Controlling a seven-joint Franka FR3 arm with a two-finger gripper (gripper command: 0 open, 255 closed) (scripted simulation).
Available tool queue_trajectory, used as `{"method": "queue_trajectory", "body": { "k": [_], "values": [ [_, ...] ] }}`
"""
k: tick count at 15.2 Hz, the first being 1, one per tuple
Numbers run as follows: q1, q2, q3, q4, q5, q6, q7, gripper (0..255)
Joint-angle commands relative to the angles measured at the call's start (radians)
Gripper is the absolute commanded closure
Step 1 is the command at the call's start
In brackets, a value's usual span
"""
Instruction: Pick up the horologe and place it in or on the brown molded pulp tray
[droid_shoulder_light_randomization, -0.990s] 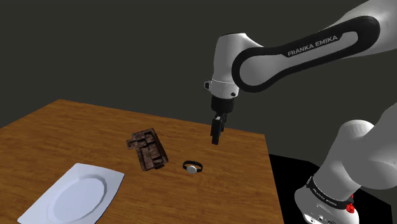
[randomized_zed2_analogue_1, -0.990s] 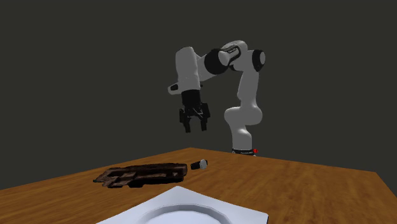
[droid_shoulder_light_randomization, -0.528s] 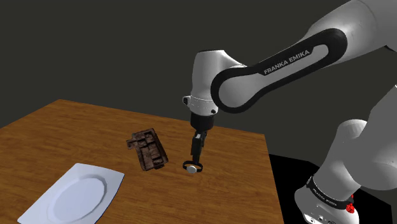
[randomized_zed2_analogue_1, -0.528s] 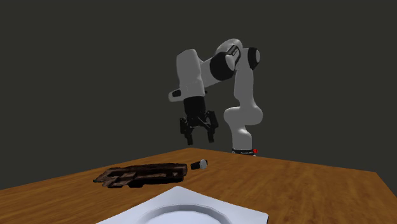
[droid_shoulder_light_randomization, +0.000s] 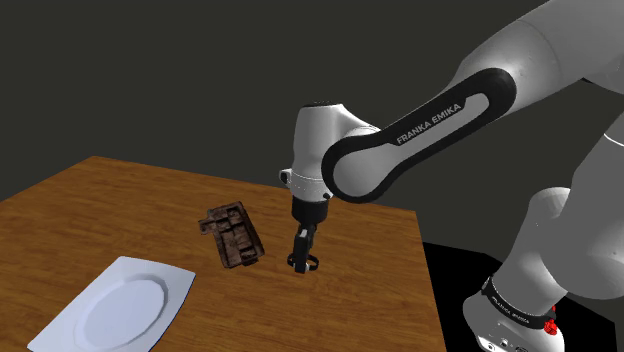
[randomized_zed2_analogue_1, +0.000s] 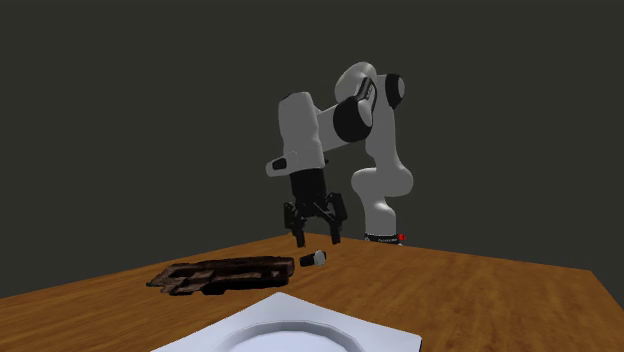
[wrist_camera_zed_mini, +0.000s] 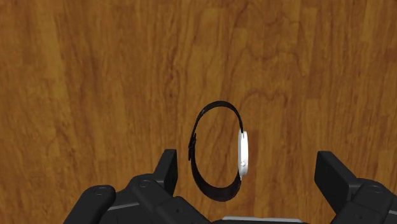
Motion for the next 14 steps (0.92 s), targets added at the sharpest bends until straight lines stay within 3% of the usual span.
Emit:
{"method": "queue_trajectory", "body": {
  "k": [1,8,9,14],
  "values": [
    [0.003,0.009,0.003,-0.008,0.000,0.018,0.002,0],
    [0.003,0.009,0.003,-0.008,0.000,0.018,0.002,0],
    [0.003,0.009,0.003,-0.008,0.000,0.018,0.002,255],
    [0.003,0.009,0.003,-0.008,0.000,0.018,0.002,255]
  ]
}}
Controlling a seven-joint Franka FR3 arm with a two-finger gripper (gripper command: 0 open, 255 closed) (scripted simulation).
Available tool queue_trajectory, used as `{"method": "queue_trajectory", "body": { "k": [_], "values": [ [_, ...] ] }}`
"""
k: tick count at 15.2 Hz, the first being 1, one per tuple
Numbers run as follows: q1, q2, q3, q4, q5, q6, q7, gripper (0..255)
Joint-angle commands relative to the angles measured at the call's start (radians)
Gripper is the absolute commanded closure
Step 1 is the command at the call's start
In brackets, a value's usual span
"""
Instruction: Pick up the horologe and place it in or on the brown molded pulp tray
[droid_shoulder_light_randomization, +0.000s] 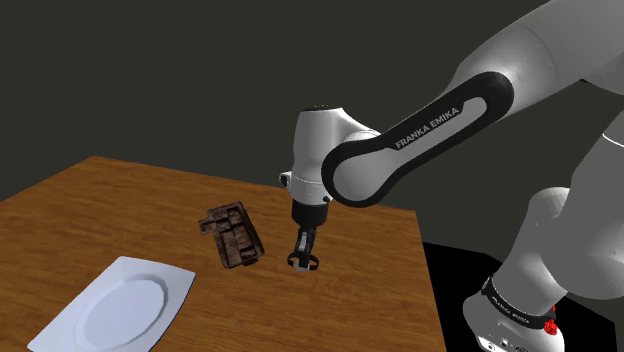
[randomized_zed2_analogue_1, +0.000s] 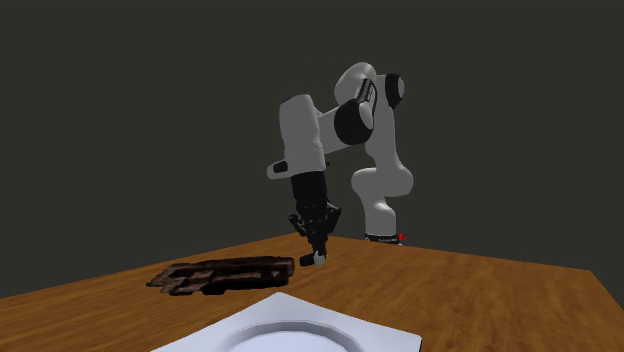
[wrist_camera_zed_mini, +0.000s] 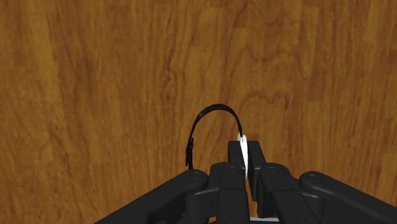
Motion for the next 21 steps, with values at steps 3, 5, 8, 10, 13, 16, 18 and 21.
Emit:
{"method": "queue_trajectory", "body": {
  "k": [3,5,8,10,13,16,18,21],
  "values": [
    [0.000,0.000,0.000,0.000,0.000,0.000,0.000,255],
    [-0.001,-0.009,-0.001,0.005,0.001,-0.013,0.001,255],
    [-0.002,-0.034,-0.002,0.021,0.003,-0.055,0.005,255],
    [-0.003,-0.050,-0.004,0.034,0.004,-0.082,0.007,255],
    [-0.005,-0.072,-0.006,0.053,0.005,-0.123,0.011,255],
    [-0.006,-0.092,-0.009,0.075,0.005,-0.163,0.016,255],
    [-0.007,-0.104,-0.011,0.090,0.005,-0.191,0.019,255],
    [-0.009,-0.120,-0.014,0.115,0.005,-0.231,0.024,255]
  ]
}}
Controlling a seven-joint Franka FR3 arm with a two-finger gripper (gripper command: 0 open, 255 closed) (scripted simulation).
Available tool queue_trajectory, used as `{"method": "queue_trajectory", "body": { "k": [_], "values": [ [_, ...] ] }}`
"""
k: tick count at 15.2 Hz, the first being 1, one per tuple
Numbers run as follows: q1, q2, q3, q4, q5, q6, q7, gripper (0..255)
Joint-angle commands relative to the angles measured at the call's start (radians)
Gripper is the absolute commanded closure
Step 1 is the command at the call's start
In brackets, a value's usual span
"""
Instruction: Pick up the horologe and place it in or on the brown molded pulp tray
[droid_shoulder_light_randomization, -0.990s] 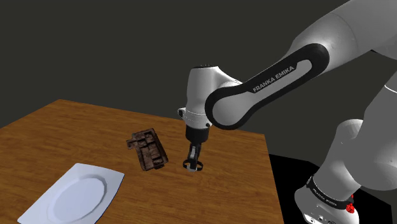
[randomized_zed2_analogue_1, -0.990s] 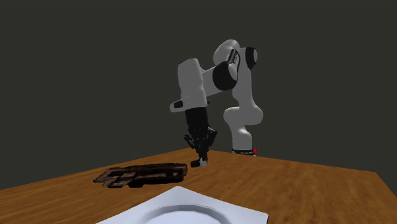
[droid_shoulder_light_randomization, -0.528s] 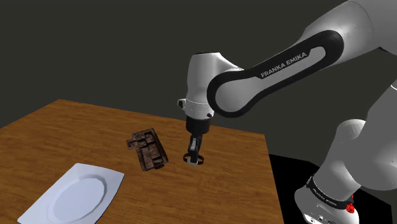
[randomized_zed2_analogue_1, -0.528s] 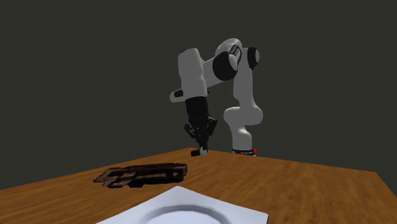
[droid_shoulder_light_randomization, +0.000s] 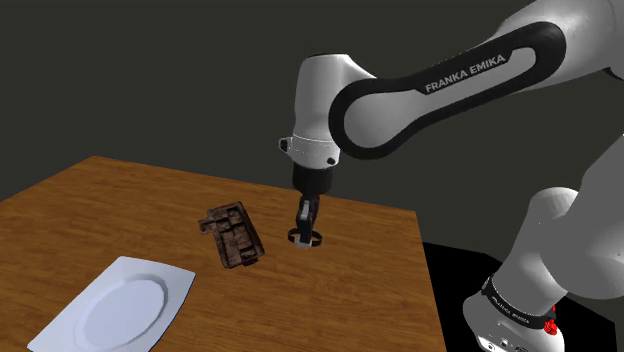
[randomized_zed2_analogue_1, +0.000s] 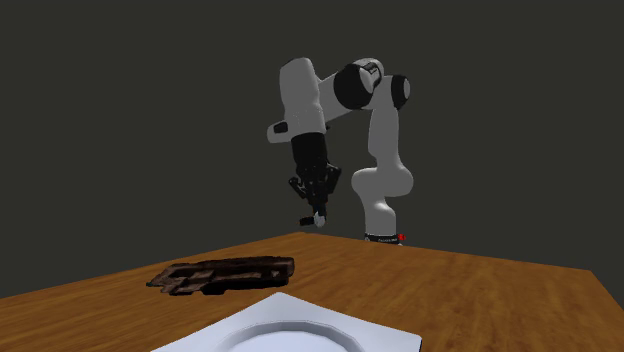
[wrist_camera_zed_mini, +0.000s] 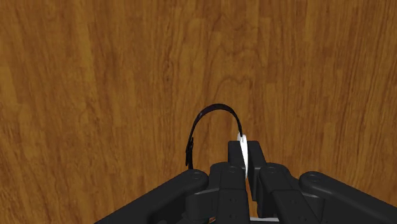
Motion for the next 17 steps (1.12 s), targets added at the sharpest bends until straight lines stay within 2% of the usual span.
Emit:
{"method": "queue_trajectory", "body": {
  "k": [1,7,12,17],
  "values": [
    [-0.001,-0.010,-0.002,0.020,-0.001,-0.030,0.004,255],
    [-0.004,-0.033,-0.007,0.069,-0.003,-0.101,0.014,255],
    [-0.013,0.165,-0.006,0.308,-0.079,-0.146,0.049,255],
    [0.002,0.375,-0.013,0.594,-0.155,-0.229,0.084,255]
  ]
}}
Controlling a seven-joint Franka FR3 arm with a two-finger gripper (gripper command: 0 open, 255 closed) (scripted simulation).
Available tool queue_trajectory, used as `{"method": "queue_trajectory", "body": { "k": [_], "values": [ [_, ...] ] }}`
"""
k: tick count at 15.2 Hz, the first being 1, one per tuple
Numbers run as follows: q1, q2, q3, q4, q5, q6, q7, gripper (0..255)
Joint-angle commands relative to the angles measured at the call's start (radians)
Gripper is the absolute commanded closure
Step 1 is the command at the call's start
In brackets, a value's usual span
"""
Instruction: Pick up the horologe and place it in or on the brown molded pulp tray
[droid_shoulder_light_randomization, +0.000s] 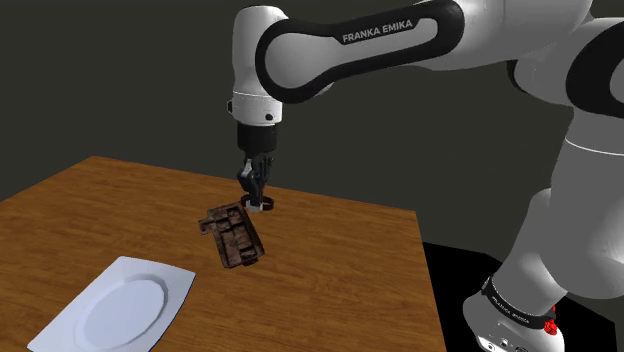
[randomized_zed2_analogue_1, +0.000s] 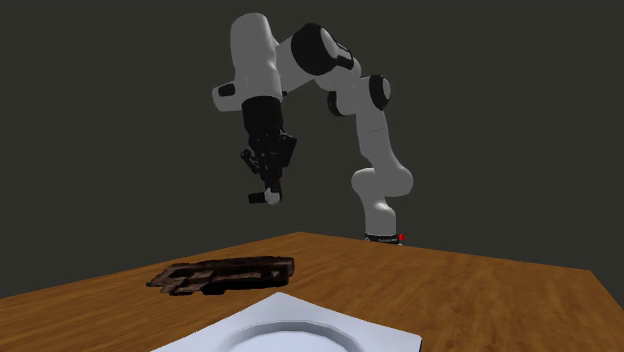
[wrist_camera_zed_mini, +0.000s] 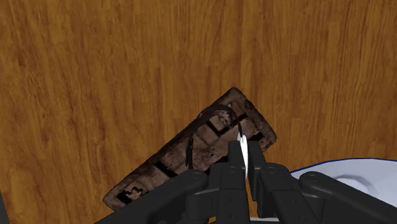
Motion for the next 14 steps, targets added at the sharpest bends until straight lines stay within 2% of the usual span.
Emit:
{"method": "queue_trajectory", "body": {
  "k": [1,5,14],
  "values": [
    [0.012,0.084,-0.003,0.123,-0.029,-0.041,0.015,255],
    [0.047,0.272,-0.015,0.415,-0.083,-0.149,0.037,255],
    [0.041,0.274,-0.019,0.297,-0.080,-0.030,0.020,255]
  ]
}}
